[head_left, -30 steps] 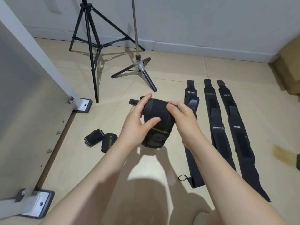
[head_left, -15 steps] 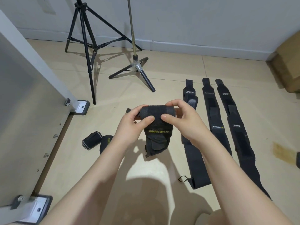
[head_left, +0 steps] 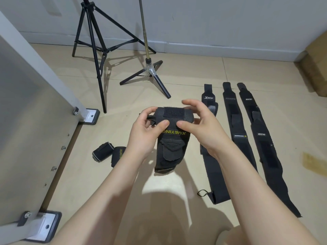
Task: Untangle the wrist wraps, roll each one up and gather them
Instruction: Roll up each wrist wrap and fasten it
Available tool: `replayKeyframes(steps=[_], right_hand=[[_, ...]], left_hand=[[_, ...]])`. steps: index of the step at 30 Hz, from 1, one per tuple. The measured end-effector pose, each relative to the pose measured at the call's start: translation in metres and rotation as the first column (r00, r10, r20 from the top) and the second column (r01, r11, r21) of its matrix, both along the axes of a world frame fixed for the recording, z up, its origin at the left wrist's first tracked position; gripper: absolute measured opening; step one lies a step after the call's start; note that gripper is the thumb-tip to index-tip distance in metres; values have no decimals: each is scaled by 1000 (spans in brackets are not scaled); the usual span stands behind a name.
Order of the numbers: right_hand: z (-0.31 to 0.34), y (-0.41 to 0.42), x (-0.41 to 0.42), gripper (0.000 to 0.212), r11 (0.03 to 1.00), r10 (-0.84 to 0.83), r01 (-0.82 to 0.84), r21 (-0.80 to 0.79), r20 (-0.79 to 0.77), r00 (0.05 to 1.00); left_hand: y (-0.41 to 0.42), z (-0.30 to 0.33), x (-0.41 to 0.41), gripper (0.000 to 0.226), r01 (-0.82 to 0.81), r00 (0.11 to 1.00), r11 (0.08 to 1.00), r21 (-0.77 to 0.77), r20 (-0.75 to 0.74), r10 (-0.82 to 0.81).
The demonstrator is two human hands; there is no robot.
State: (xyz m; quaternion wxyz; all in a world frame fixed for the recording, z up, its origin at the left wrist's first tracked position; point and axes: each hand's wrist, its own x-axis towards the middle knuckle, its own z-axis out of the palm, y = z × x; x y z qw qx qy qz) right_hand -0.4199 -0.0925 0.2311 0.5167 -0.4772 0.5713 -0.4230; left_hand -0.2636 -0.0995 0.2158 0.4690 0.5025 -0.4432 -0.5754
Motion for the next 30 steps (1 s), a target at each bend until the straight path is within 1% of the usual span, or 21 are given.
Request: replayKeyframes(steps=[2,3,8,9,11,13,14,15,17,19,20,21,23,24,25,26,27,28,29,30], right_hand=[[3,0,-1,40,1000,11,-12,-21,-43,999],[4,-1,-1,36,1000,-8,8,-12,-43,999],[0,-2,3,28,992,-121,117,57,74,990],[1,-2,3,26,988,-133,123,90,118,984],[2,-3,2,20,978,-146,98,186,269,952],[4,-4,1,15,956,-166,37,290,435,885],[5,-4,0,16,943,-178,3,334,495,851],[6,-4,0,18,928,-194,-23,372,534,823],[5,-6,1,20,906,-219,-40,421,548,807],[1,-6,0,23,909,-185,-39,416,483,856],[-1,-6,1,26,919,-134,-51,390,434,891],[-3,-4,2,31,932,-81,-79,353,418,905],[-5,-3,6,42,959,-48,-89,269,464,884],[-6,-2,8,44,969,-62,-60,239,472,880],[-5,-2,9,42,977,-76,-21,214,434,898],[-5,-1,8,40,983,-70,6,185,340,938],[-5,-1,5,38,988,-37,5,153,206,978],[-6,-1,1,36,992,6,-14,123,65,998],[-6,-1,-2,35,994,50,-44,104,-56,997],[-5,-1,-4,35,993,87,-74,95,-145,986]], left_hand=[[0,2,0,34,-1,1000,1000,2,-9,1],[1,2,0,34,2,1000,1000,6,-9,-2],[0,4,3,49,55,996,998,9,-66,-54],[-1,5,4,51,63,995,998,2,-78,-63],[-1,6,7,54,92,991,996,-8,-93,-92],[-1,7,8,58,130,988,991,-13,-84,-131],[0,7,8,60,135,987,991,-7,-81,-135],[0,7,9,62,128,988,992,10,-94,-126],[0,8,8,62,110,988,993,46,-112,-104],[1,9,6,52,74,995,996,53,-72,-70],[1,9,6,46,44,997,998,51,-61,-41],[0,9,5,42,6,997,998,60,-72,-2],[-2,10,5,35,-61,993,993,97,-98,71],[-3,9,6,32,-74,993,991,113,-84,84],[-3,7,8,30,-75,996,989,128,-26,79],[-4,5,12,29,-66,995,988,140,87,54],[-5,3,16,29,-47,973,988,145,232,12],[-5,3,19,29,-21,926,990,142,377,-34],[-4,3,22,30,8,865,992,127,496,-71],[-3,3,23,34,43,799,994,96,594,-92]])
